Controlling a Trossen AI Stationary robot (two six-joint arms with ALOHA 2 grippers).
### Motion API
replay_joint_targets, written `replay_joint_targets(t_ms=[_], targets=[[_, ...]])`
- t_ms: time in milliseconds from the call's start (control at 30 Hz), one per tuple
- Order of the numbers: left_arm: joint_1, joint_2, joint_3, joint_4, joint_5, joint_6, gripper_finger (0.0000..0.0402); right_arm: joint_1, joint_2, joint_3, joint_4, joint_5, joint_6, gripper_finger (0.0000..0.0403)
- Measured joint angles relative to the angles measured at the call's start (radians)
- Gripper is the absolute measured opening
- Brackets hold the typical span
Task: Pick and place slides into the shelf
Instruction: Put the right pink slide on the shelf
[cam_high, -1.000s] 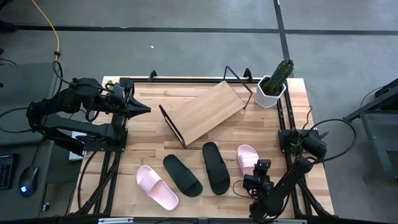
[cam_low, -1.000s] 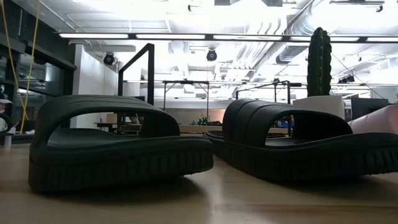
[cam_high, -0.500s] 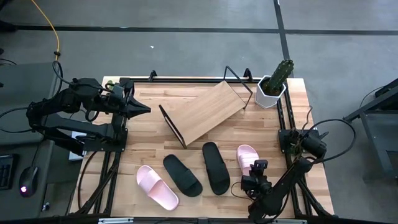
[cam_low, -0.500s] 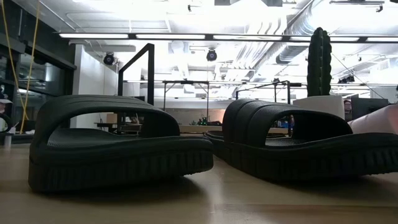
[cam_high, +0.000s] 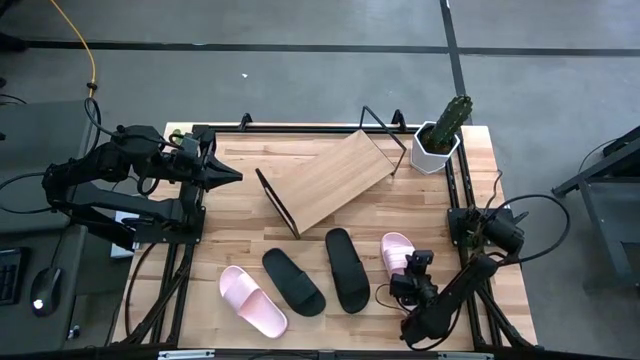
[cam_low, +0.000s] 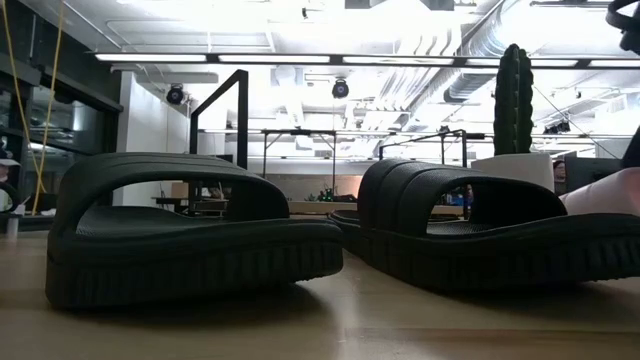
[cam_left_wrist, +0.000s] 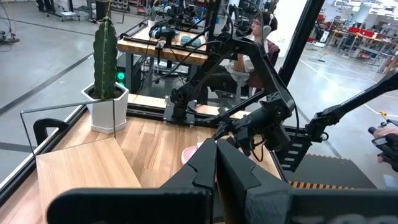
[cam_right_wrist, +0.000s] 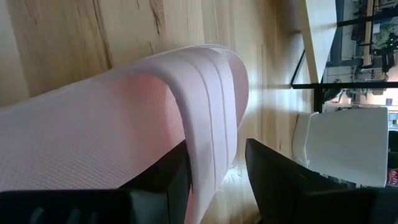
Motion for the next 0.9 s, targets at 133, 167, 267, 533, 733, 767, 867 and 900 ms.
replay_joint_targets(t_ms=[133,167,267,533,733,767,867,900], targets=[[0.0,0.0,0.0,0.0,0.0,0.0,0.0001,-0.007,0.0,0.0,0.011,-0.007,0.0,0.014],[0.0,0.0,0.0,0.0,0.0,0.0,0.0001,-0.008,0.0,0.0,0.016,-0.008,0.0,0.0139],[0.0,0.0,0.0,0.0,0.0,0.0,0.0001,-0.007,0.0,0.0,0.028,-0.009,0.001,0.0128],[0.0,0.0,0.0,0.0,0.0,0.0,0.0001,-0.007,0.0,0.0,0.037,-0.011,0.005,0.0037],[0.0,0.0,0.0,0.0,0.0,0.0,0.0001,-0.007,0.0,0.0,0.024,-0.008,0.016,0.0012],[0.0,0.0,0.0,0.0,0.0,0.0,0.0001,-0.007,0.0,0.0,0.015,-0.005,0.025,0.0011],[0.0,0.0,0.0,0.0,0.0,0.0,0.0001,-0.007,0.0,0.0,-0.012,-0.001,0.029,0.0003],[0.0,0.0,0.0,0.0,0.0,0.0,0.0001,-0.007,0.0,0.0,-0.024,0.0,0.029,0.0004]])
